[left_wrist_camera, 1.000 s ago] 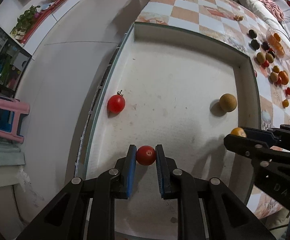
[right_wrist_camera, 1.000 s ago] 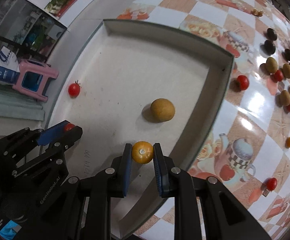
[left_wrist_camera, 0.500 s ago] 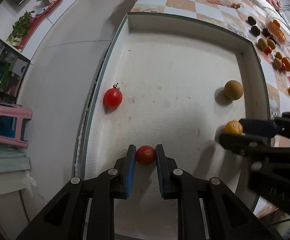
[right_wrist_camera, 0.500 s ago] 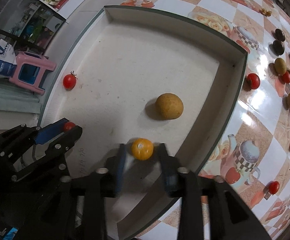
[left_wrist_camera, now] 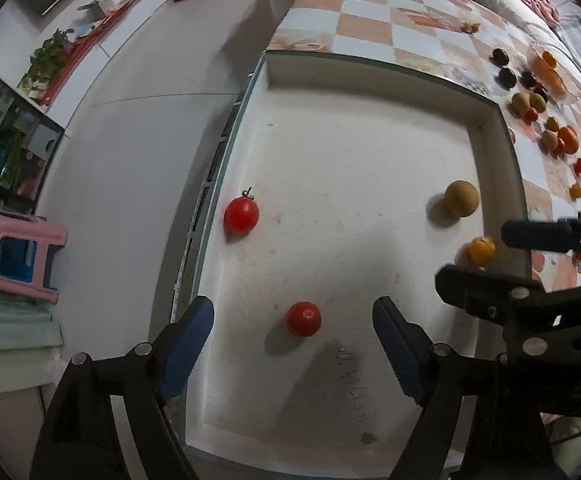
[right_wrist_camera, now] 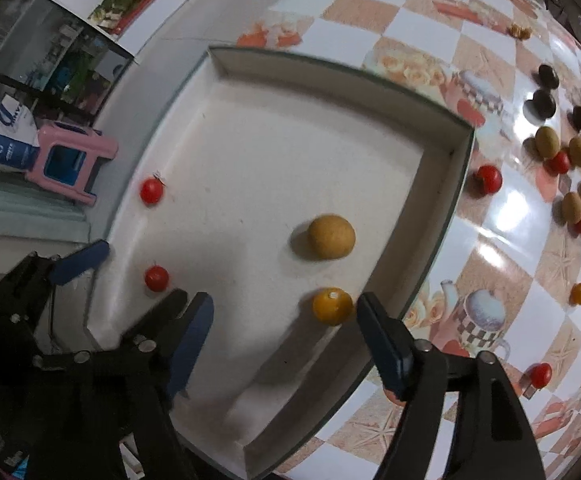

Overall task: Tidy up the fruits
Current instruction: 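Move both open tools back over the fruits on the table, then grasp a red cherry tomato with the left tool while the right tool grasps an orange fruit, then carry both fruits into the white tray and open both tools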

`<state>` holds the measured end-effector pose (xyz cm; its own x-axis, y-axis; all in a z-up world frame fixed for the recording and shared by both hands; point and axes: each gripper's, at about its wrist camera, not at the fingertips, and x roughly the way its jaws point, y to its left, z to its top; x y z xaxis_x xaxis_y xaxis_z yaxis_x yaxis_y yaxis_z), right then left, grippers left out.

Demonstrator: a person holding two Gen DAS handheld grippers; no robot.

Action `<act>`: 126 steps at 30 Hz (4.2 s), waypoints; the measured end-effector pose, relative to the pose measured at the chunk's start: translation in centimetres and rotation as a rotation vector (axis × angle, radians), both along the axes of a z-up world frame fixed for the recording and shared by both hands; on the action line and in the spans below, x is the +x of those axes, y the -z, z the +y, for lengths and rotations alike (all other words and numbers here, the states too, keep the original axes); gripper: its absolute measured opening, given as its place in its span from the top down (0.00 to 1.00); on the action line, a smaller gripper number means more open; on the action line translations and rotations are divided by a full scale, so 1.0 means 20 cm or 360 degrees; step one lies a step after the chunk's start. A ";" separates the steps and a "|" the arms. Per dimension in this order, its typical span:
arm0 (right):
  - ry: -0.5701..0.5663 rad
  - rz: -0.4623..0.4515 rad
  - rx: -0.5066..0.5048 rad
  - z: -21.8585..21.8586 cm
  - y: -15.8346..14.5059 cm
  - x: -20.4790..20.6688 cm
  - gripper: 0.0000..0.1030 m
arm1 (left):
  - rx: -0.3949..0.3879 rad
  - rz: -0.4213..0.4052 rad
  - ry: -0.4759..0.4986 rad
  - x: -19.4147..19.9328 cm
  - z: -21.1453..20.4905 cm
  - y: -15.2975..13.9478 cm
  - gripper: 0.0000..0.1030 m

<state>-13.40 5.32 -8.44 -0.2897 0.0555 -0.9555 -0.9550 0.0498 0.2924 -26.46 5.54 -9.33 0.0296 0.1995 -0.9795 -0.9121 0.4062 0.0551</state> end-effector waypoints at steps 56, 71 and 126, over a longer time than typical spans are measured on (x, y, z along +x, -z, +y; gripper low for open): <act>0.0974 -0.0340 -0.0035 -0.55 0.01 1.88 0.03 | -0.0088 -0.0069 0.0536 1.40 -0.49 -0.02 0.20; 0.0868 -0.0441 0.0074 -0.31 0.14 1.95 0.34 | -0.0092 0.0044 0.0449 1.50 -0.56 0.13 0.20; 0.0748 -0.0163 0.0127 -0.70 -0.31 1.27 0.77 | -0.0144 -0.0283 0.0465 0.97 -0.38 -0.32 0.77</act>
